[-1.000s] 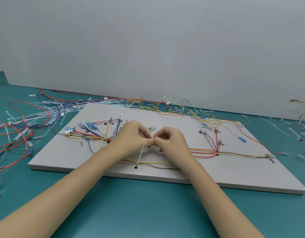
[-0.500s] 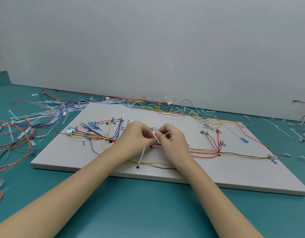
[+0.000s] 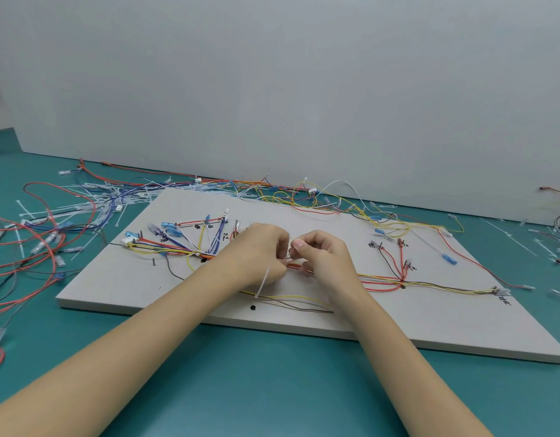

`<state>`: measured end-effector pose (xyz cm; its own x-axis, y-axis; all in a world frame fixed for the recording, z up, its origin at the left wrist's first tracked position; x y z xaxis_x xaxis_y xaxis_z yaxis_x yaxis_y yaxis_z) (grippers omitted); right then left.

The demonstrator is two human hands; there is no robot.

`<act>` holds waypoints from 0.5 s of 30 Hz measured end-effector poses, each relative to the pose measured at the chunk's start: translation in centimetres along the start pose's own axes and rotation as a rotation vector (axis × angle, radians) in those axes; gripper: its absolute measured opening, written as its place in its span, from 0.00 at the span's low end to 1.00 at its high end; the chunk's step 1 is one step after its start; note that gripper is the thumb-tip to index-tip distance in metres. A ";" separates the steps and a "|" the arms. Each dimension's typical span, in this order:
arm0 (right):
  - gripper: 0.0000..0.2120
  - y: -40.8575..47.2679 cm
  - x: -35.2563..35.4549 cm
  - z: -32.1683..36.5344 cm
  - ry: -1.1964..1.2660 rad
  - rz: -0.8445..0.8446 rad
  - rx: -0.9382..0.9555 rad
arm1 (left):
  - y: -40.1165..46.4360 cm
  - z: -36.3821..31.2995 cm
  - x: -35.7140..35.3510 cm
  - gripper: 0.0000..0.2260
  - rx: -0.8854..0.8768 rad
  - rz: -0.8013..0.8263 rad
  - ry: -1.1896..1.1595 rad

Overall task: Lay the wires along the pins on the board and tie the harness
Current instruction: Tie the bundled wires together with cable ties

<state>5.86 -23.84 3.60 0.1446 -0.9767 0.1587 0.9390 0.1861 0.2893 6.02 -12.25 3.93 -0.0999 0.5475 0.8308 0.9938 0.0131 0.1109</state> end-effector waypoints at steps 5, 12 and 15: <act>0.09 -0.1 -0.3 0.5 -0.060 0.017 0.059 | 0.5 0.4 0.7 0.11 0.001 0.018 -0.110; 0.08 -0.3 -0.5 -0.2 0.105 -0.048 -0.011 | 0.5 0.0 0.0 0.08 -0.036 0.040 -0.012; 0.09 -0.6 -0.7 -0.6 0.221 -0.041 -0.061 | 0.5 -0.3 -0.2 0.07 -0.052 0.062 0.016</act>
<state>5.40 -23.38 2.76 0.1642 -0.9843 -0.0643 0.9618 0.1453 0.2322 6.52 -12.62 3.94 -0.0397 0.5326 0.8454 0.9942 -0.0636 0.0868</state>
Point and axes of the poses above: each hand's wrist, its own y-axis towards the middle knuckle, its own x-axis out of the back of the hand, z = x × y, the point moved 10 cm from there along y, towards the middle knuckle, and after that the axes turned 8 degrees about x, right-handed, at the moved point
